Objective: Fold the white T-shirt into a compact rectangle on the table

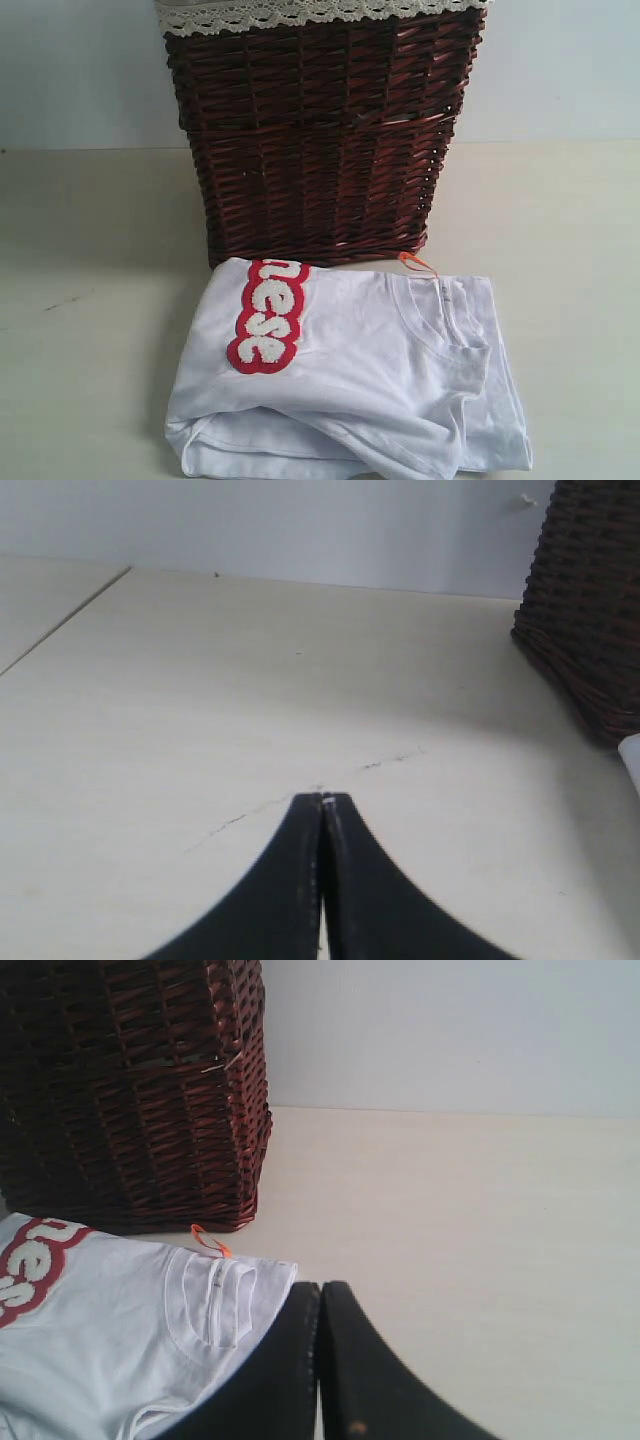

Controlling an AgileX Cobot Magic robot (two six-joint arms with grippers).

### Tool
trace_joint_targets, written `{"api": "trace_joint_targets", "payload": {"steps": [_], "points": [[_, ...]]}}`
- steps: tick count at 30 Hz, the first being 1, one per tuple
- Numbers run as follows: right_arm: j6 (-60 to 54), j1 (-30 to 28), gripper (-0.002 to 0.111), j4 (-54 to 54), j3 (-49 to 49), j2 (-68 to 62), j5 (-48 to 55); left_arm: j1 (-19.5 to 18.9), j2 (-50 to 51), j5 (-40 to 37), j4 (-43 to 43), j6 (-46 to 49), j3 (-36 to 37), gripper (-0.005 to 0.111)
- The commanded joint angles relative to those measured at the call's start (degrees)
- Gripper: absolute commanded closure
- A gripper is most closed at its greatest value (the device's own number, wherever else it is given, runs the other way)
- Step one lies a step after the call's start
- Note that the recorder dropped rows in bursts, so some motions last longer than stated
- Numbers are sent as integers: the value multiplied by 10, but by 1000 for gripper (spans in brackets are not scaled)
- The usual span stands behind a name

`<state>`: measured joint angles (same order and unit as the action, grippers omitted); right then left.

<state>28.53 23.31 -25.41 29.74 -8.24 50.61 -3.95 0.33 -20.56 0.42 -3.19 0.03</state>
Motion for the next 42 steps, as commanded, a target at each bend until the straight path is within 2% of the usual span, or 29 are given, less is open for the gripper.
{"api": "trace_joint_targets", "payload": {"steps": [1, 16, 18, 20, 22, 24, 29, 34, 42], "points": [[0, 0, 108, -1, -2, 3, -2, -2, -3, 4, 2, -4, 0, 107], [-1, 0, 108, -3, -2, 4, -5, -2, -3, 4, 2, -4, 0, 107], [1, -22, 108, -33, -2, 13, -53, -2, -3, 4, 2, -4, 0, 107], [-1, -68, 108, -43, -20, 15, -134, -2, -3, 4, 2, -4, 0, 107], [0, -145, 108, -64, -88, 16, -225, -2, -3, 4, 2, -3, 0, 107], [3, -198, 108, -57, -146, 19, -266, -2, -3, 4, 2, -3, 0, 107], [16, -290, 108, -18, -243, 36, -412, -2, -3, 4, 2, -3, 0, 107], [16, -341, 108, 30, -297, 60, -412, -2, -3, 4, 2, -3, 0, 107], [13, -343, 108, 44, -297, 74, -367, -2, -3, 4, 2, -3, 0, 107]]}}
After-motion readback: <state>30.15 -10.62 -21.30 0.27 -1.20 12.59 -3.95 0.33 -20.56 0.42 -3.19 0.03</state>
